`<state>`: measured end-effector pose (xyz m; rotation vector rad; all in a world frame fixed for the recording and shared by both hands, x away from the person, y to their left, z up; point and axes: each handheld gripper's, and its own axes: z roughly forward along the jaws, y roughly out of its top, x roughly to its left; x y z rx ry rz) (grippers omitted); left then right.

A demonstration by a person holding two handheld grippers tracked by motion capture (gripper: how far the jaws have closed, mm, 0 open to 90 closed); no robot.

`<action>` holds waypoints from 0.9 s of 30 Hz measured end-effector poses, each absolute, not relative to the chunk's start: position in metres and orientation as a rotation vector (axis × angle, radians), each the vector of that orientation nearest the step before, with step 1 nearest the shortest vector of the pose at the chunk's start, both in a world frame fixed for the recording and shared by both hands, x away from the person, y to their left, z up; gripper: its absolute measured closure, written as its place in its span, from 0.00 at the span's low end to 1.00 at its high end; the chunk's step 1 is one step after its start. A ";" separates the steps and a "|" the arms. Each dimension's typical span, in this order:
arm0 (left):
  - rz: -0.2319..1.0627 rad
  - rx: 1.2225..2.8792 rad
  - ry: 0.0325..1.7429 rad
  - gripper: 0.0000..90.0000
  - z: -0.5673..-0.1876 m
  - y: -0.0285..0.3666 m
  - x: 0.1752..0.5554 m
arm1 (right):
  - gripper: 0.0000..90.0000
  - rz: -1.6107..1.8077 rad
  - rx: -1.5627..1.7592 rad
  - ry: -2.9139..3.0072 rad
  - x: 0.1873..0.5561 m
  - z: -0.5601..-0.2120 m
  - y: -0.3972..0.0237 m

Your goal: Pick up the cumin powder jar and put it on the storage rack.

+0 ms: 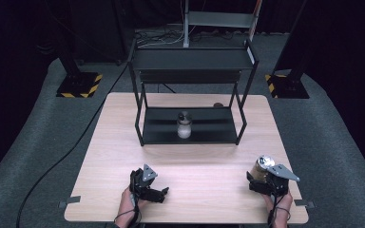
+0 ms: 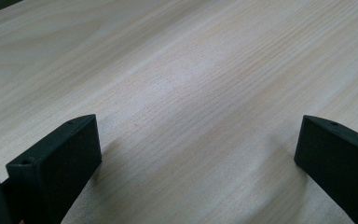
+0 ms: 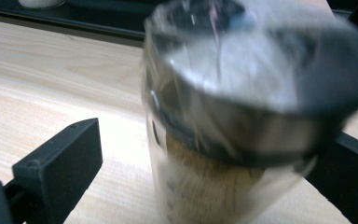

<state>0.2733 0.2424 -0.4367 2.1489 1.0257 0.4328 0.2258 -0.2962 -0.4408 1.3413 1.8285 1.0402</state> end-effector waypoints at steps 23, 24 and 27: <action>0.433 2.149 1.026 0.00 -0.437 0.242 0.273 | 0.33 1.030 1.393 1.878 0.238 -0.433 -0.308; 0.433 2.148 1.027 0.00 -0.437 0.242 0.273 | 0.33 1.028 1.393 1.879 0.238 -0.433 -0.308; 0.435 2.147 1.030 0.00 -0.437 0.242 0.273 | 0.33 1.035 1.402 1.876 0.238 -0.432 -0.309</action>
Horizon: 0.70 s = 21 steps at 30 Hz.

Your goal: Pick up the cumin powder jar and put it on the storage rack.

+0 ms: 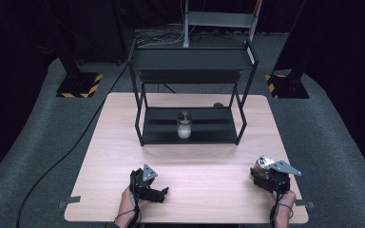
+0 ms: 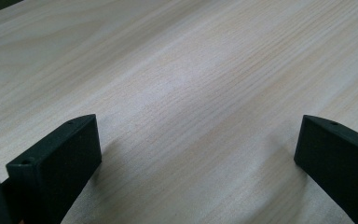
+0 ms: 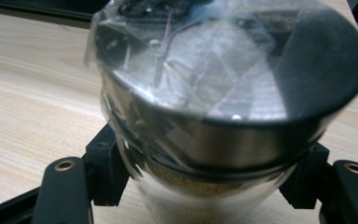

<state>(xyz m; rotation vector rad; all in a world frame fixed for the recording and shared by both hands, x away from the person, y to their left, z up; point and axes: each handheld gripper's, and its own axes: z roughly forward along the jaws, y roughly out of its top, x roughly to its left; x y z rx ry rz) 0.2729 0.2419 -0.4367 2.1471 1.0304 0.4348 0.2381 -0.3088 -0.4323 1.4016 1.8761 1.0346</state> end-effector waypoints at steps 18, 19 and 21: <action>0.436 2.146 1.033 0.00 -0.437 0.242 0.273 | 0.33 1.052 1.363 1.878 0.236 -0.417 -0.299; 0.437 2.147 1.033 0.00 -0.437 0.241 0.273 | 0.33 1.053 1.360 1.878 0.237 -0.416 -0.298; 0.437 2.146 1.033 0.00 -0.437 0.241 0.273 | 0.33 1.054 1.355 1.878 0.237 -0.415 -0.296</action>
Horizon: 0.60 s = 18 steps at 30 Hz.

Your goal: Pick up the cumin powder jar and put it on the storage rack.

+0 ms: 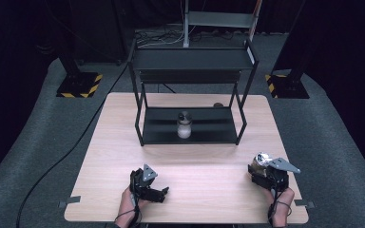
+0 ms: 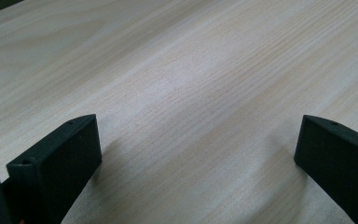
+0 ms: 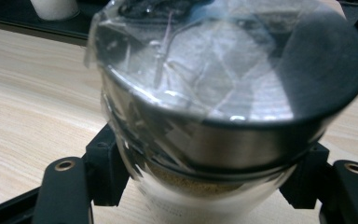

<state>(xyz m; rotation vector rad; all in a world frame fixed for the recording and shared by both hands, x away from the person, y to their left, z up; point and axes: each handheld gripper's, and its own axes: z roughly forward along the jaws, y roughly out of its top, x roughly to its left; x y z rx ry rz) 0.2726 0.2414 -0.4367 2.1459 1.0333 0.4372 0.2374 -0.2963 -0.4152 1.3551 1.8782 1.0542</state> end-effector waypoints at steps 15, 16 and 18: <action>0.440 2.145 1.037 0.00 -0.437 0.241 0.272 | 0.33 1.056 1.308 1.906 0.248 -0.408 -0.285; 0.440 2.144 1.037 0.00 -0.437 0.241 0.272 | 0.33 1.056 1.304 1.911 0.249 -0.407 -0.284; 0.440 2.145 1.037 0.00 -0.437 0.241 0.272 | 0.33 1.057 1.298 1.917 0.252 -0.406 -0.283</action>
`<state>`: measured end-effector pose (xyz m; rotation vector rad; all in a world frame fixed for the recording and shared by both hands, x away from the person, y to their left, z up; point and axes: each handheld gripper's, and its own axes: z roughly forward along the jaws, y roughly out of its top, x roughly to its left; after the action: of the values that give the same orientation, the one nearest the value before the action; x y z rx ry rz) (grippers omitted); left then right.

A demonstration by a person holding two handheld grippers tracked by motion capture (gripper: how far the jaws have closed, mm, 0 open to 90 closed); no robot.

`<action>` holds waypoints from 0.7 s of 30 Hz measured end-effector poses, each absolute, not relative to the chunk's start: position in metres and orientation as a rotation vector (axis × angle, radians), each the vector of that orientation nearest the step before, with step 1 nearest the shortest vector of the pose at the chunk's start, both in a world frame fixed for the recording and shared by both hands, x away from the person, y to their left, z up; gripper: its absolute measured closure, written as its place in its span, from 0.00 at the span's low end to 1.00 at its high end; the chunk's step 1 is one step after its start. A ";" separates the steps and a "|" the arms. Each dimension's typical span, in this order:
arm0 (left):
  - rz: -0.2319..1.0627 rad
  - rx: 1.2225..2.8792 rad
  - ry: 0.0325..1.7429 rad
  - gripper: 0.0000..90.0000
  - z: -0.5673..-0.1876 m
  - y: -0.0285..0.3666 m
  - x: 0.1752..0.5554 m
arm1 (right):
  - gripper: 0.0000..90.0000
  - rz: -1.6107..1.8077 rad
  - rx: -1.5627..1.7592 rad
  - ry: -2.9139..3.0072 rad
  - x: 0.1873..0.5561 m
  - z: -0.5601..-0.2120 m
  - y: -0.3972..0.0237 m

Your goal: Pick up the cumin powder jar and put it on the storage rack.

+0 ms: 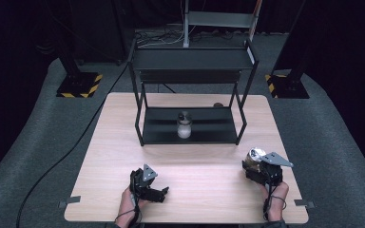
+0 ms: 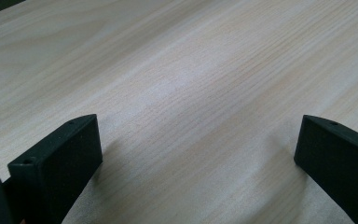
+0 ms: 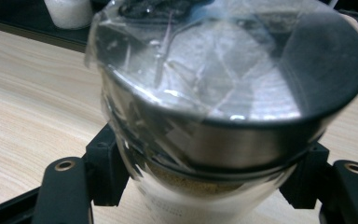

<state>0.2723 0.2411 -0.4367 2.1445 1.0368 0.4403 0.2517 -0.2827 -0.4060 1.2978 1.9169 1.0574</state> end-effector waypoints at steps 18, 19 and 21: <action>0.441 2.144 1.037 0.00 -0.437 0.241 0.272 | 0.33 1.054 1.245 1.978 0.272 -0.397 -0.272; 0.441 2.145 1.037 0.00 -0.437 0.241 0.272 | 0.33 1.053 1.241 1.982 0.274 -0.396 -0.270; 0.441 2.145 1.036 0.00 -0.437 0.241 0.272 | 0.33 1.056 1.235 1.986 0.275 -0.395 -0.269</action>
<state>0.2722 0.2411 -0.4367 2.1446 1.0357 0.4409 0.2753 -0.2692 -0.3948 1.2354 1.9855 1.0557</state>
